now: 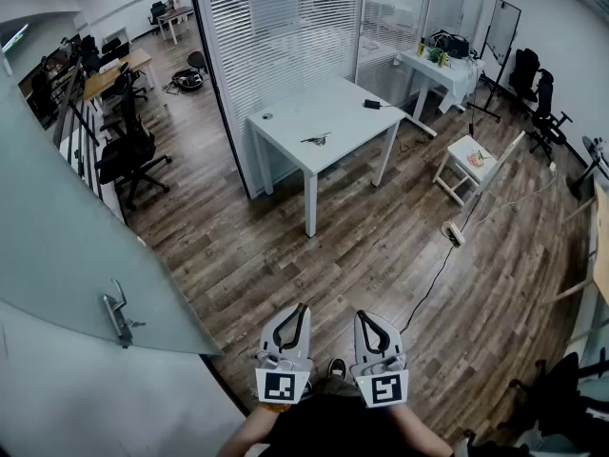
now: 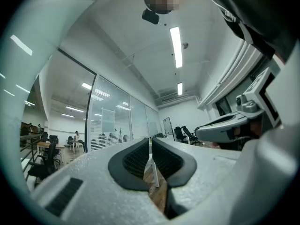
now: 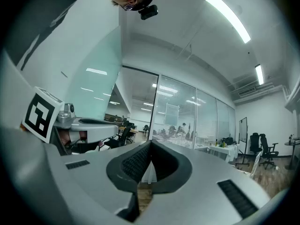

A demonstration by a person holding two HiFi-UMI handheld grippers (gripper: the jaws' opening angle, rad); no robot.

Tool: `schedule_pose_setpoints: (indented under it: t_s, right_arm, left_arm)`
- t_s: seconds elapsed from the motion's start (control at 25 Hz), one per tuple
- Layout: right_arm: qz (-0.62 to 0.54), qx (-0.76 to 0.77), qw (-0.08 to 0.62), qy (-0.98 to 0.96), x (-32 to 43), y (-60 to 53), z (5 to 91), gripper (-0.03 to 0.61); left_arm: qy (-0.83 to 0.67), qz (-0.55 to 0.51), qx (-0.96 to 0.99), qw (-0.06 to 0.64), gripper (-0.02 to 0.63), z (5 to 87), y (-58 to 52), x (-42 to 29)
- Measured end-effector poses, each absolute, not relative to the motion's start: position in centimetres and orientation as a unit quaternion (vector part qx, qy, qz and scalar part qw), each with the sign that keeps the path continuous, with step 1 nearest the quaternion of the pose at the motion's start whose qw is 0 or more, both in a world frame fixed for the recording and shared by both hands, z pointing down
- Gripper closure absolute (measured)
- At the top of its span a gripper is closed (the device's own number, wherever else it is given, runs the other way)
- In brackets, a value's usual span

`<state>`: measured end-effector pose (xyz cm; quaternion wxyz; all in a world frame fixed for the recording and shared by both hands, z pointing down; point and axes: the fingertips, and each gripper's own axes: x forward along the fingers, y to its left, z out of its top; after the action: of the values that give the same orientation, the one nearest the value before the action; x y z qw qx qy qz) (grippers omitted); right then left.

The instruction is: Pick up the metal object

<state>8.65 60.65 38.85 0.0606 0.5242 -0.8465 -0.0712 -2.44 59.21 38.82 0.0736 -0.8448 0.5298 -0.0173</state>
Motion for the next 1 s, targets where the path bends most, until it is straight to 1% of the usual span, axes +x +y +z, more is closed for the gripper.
schedule_pose_setpoints:
  t_s: [0.2,0.4,0.68,0.84,1.0]
  right_arm:
    - [-0.065,0.525,0.033,-0.848,11.0,59.1,38.5,0.574]
    - [-0.061,0.515,0.040,-0.854,13.2,56.8,39.0,0.574]
    - [-0.061,0.488,0.046,-0.870,16.3,53.0,39.8,0.574]
    - [-0.055,0.485,0.046,-0.872,17.2,50.5,39.9,0.574]
    - [-0.046,0.481,0.061,-0.873,17.5,47.8,41.3,0.574]
  left_arm:
    - [0.523,-0.025,-0.847,0.088,0.581,38.7,57.8,-0.1]
    - [0.533,-0.032,-0.842,0.072,0.581,38.9,56.0,1.9]
    - [0.555,-0.043,-0.828,0.072,0.581,38.6,53.3,4.4]
    - [0.563,-0.040,-0.823,0.068,0.581,38.6,51.4,5.2]
    - [0.566,-0.041,-0.821,0.059,0.581,39.4,48.7,5.4]
